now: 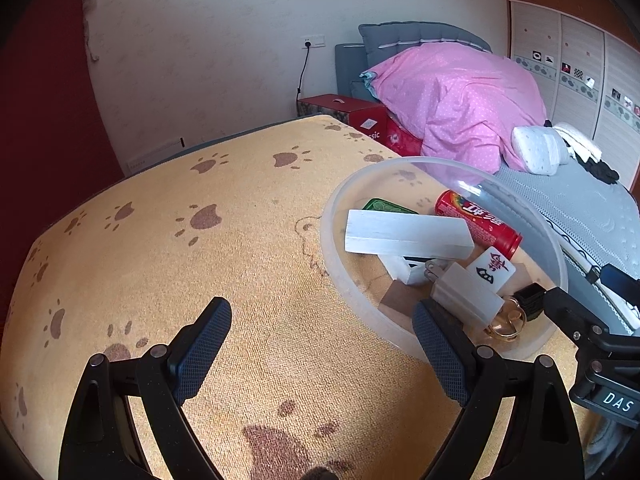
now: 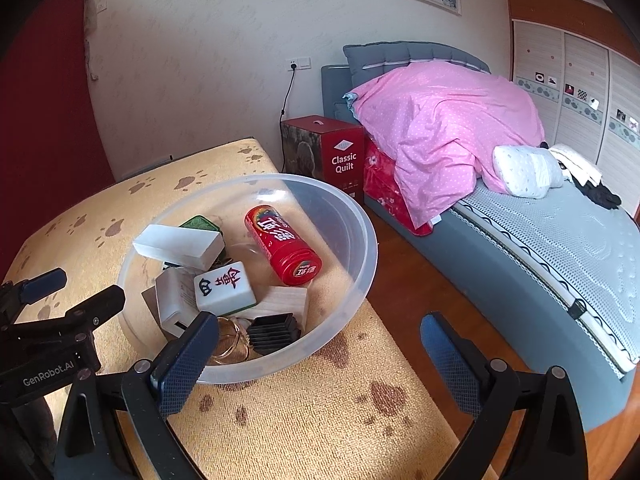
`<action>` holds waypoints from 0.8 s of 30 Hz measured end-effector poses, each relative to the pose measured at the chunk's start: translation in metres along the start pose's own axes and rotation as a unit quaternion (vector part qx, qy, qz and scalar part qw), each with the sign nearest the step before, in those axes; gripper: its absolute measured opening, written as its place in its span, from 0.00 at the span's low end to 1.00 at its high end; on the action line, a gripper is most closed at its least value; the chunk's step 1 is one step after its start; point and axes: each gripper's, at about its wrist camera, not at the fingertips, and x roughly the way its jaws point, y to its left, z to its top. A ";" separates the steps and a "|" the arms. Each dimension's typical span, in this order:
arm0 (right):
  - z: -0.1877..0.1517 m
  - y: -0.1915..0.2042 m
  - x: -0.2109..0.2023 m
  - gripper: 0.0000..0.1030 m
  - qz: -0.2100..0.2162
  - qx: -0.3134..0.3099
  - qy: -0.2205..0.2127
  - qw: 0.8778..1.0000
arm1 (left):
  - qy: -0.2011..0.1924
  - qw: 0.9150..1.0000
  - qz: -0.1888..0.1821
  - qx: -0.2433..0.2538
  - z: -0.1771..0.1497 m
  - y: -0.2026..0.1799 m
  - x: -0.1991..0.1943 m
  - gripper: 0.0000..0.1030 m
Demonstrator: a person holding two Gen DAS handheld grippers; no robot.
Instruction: Organize rigid objects
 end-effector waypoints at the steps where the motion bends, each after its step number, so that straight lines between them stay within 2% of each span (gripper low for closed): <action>1: 0.000 0.000 0.000 1.00 0.000 -0.001 0.000 1.000 | 0.000 1.000 0.000 0.001 -0.001 -0.001 -0.001 0.90; 9: -0.003 0.006 0.000 1.00 -0.009 -0.014 0.006 1.000 | 0.004 1.000 -0.002 -0.001 -0.004 0.000 -0.003 0.91; 24: -0.008 0.016 -0.009 1.00 -0.037 -0.044 -0.006 0.998 | 0.007 0.998 0.054 0.019 -0.009 -0.002 -0.003 0.98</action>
